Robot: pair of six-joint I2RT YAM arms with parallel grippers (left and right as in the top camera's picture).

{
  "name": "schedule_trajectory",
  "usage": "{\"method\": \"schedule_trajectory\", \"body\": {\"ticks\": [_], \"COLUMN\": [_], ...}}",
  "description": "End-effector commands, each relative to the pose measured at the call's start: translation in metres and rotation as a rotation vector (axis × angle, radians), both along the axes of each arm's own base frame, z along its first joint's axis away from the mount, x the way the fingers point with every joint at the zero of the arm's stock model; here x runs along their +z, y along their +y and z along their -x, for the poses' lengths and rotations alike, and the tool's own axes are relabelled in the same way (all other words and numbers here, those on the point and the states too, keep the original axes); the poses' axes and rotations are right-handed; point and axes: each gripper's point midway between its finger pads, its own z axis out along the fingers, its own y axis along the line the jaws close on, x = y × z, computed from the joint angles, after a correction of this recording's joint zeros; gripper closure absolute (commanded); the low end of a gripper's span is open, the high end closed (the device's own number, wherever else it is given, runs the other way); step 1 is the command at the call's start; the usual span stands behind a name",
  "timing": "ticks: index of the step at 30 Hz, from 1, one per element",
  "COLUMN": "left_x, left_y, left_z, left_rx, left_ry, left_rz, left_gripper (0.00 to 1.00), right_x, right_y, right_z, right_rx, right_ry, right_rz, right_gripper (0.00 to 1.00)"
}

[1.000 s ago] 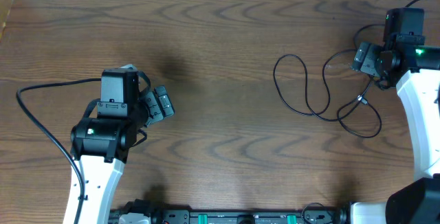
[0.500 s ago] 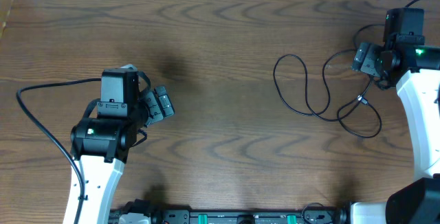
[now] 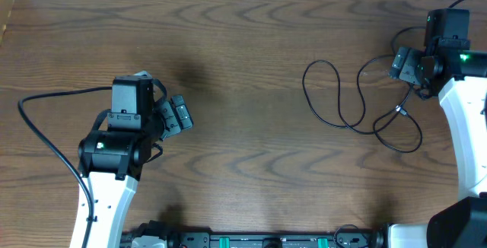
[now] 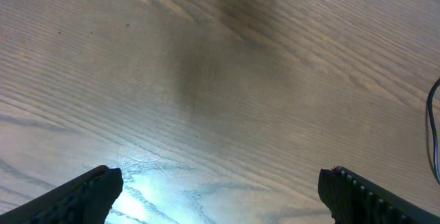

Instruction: Untangle cables

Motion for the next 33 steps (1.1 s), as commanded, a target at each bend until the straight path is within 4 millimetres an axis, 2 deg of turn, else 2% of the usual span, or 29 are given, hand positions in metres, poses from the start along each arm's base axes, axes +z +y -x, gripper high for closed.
{"method": "schedule_trajectory", "body": {"ticks": [1, 33], "left_x": [0.002, 0.002], "left_y": [0.004, 0.004], "left_z": [-0.001, -0.001], "left_rx": [0.007, 0.007], "left_ry": [-0.003, -0.004], "left_rz": [-0.019, -0.019], "left_gripper": [0.02, 0.02], "right_x": [-0.004, 0.008], "right_y": [-0.001, 0.0], "right_z": [0.002, 0.004], "right_rx": [-0.011, -0.009], "right_ry": [0.012, -0.021], "right_rz": [-0.001, 0.002], "right_gripper": [0.01, 0.01]}}
